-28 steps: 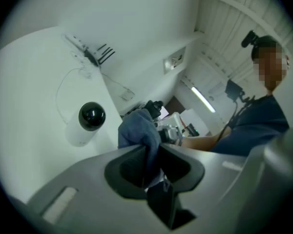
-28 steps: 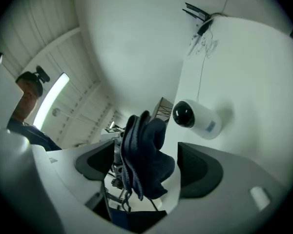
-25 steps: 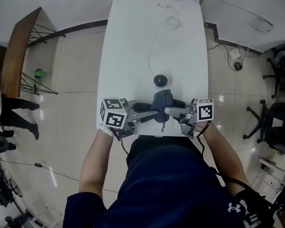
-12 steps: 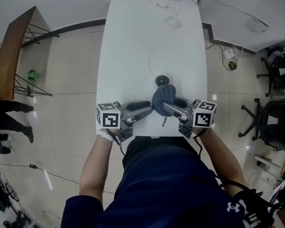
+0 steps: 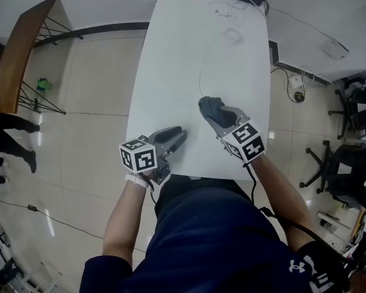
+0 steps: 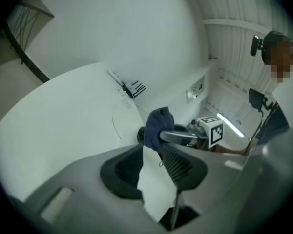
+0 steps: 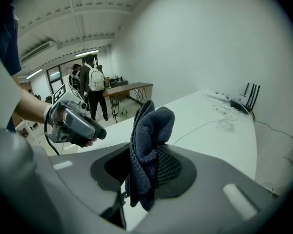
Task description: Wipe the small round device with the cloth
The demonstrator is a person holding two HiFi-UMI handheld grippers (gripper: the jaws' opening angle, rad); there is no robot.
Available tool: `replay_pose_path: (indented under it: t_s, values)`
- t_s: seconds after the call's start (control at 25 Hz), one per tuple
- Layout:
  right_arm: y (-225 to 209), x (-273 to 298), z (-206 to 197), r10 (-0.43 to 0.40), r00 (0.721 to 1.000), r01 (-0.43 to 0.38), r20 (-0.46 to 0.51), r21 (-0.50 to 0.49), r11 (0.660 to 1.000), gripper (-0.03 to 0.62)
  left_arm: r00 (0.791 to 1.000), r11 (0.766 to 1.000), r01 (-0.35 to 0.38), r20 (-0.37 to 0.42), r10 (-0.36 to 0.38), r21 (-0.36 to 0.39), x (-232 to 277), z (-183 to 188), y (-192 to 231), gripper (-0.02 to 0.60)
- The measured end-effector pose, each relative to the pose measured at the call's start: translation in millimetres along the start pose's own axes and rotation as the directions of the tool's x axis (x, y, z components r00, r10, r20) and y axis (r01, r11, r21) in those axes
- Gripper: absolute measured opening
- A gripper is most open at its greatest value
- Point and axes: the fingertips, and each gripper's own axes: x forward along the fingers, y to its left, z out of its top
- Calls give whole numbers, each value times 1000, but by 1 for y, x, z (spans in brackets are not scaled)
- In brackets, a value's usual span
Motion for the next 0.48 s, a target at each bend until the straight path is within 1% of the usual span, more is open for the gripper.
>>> replay_pose_path:
  t_s: [0.08,0.16,0.2,0.24,0.28,0.32,0.36,0.4,0.44,0.48]
  values:
    - [-1,-3,-10,-4,1000,2,22,71,997,120,1000,1000,1,-11,-1,-9,2,-6,-1,123]
    - [-12,-16,-21,-31,997,20,69,155,988,120,1000,1000,0,-20,0,-16,3,-11,-1,122]
    - [-22,-25,-28,-63,994,46,86,186,981,120,1000,1000,-4,-22,3,-18,4,-12,-1,122]
    - [-34,-34,-36,-108,990,89,91,197,976,120,1000,1000,-9,-23,8,-20,5,-14,-1,121]
    - [-44,-42,-45,-161,984,145,80,178,973,120,1000,1000,-16,-23,15,-20,6,-14,-1,122]
    - [-51,-48,-51,-205,977,197,60,122,973,120,999,1000,-24,-21,24,-16,7,-14,0,121]
    - [-49,-50,-53,-228,973,227,42,33,973,120,999,999,-35,-19,35,-11,7,-14,1,121]
    - [-40,-47,-52,-226,974,228,27,-81,970,120,999,999,-46,-16,46,-6,8,-14,2,122]
    - [-24,-41,-49,-211,977,208,8,-211,955,120,998,998,-55,-14,55,-3,9,-14,3,121]
    - [-7,-31,-49,-197,980,179,-16,-344,922,120,998,998,-63,-10,63,-3,10,-13,5,122]
